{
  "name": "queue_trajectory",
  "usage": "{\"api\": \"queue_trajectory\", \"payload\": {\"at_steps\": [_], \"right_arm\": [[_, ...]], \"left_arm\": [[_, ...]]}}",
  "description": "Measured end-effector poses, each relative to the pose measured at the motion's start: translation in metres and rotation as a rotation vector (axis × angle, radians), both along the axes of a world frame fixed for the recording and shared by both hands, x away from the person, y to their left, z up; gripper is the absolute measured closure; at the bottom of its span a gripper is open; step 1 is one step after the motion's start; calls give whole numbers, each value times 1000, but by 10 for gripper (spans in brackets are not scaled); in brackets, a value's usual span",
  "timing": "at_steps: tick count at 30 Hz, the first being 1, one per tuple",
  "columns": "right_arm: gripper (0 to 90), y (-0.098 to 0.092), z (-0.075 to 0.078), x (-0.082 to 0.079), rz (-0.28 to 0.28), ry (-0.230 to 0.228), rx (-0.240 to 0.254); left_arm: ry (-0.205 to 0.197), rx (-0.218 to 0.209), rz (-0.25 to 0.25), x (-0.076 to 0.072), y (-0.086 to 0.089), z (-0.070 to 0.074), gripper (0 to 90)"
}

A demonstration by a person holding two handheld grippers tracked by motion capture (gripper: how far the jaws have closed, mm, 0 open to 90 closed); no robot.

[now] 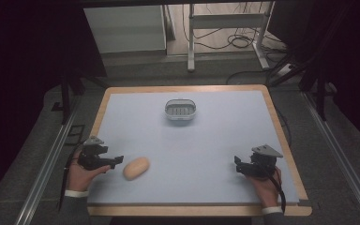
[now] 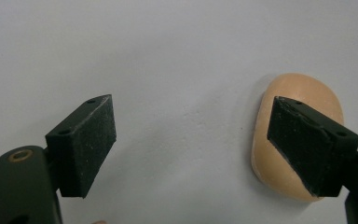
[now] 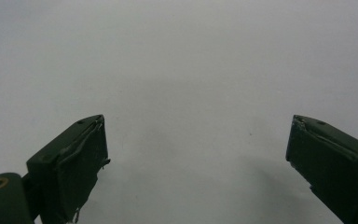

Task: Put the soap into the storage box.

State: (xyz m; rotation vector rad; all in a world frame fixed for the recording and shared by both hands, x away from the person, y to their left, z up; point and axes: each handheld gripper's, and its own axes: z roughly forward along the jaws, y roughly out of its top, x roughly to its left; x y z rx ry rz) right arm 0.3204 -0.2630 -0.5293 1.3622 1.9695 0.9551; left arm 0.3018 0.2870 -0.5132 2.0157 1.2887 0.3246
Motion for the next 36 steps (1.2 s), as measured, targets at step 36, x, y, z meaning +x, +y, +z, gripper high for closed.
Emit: {"api": "queue_trajectory", "payload": {"at_steps": [36], "right_arm": [[60, -1, 0, -2, 22, -18, 7]], "left_arm": [[19, 79, -91, 0, -18, 36, 187]]}}
